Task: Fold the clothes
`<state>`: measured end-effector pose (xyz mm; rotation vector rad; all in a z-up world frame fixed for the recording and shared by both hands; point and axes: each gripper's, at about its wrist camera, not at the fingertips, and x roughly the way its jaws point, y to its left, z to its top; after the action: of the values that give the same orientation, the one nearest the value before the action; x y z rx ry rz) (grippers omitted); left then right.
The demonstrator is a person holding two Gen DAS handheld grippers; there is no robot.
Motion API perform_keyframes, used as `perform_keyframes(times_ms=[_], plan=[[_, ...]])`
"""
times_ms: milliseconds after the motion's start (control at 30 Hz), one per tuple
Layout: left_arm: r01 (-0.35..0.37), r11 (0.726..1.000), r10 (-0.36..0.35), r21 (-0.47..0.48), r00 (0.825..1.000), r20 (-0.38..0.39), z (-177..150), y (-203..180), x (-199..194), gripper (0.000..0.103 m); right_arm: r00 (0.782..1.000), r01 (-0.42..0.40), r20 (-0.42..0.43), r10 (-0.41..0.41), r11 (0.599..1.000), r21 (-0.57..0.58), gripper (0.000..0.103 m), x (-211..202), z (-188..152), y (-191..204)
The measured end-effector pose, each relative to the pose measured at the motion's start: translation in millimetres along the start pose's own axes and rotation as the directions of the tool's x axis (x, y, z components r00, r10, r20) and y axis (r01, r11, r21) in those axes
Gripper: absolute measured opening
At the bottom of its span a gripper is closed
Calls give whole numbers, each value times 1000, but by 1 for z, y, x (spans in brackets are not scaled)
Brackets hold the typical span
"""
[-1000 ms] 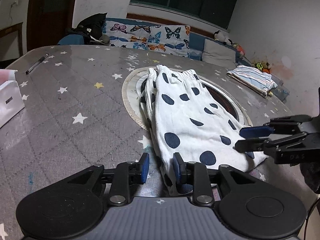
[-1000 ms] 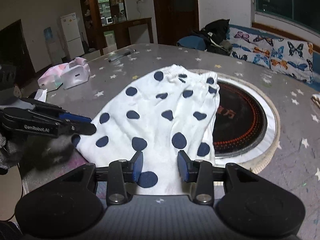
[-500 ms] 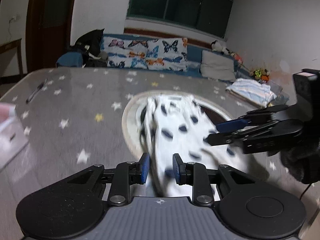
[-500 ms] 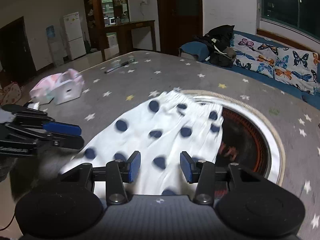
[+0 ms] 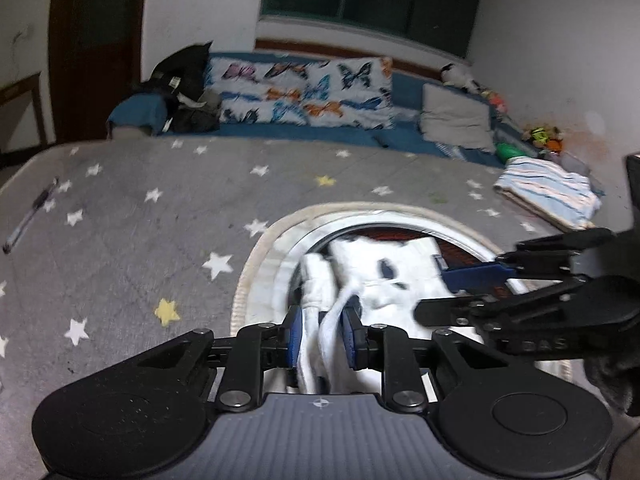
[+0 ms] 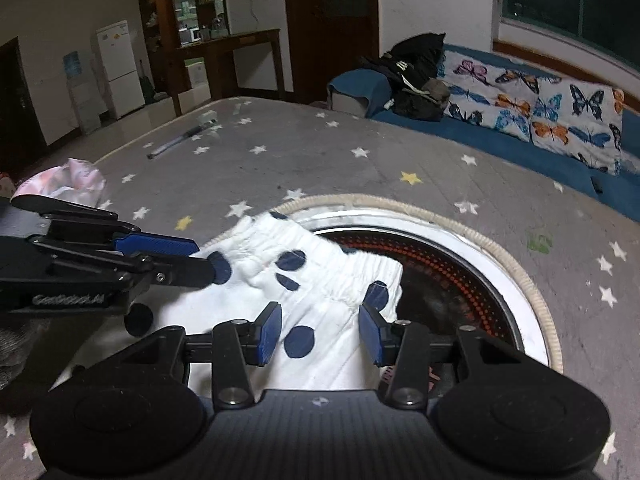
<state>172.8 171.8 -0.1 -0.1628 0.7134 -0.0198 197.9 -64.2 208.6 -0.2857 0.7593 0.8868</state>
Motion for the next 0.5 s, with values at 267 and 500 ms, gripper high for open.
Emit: perform_keyframes(times_ms=[267, 500], plan=[[12, 999, -12, -38, 1000, 0, -10, 8, -5, 25, 999, -15, 31, 14, 1000, 6, 43, -15, -3, -1], [28, 999, -28, -23, 999, 17, -22, 1, -33, 32, 998, -49, 39, 51, 998, -31, 54, -40, -18, 25]])
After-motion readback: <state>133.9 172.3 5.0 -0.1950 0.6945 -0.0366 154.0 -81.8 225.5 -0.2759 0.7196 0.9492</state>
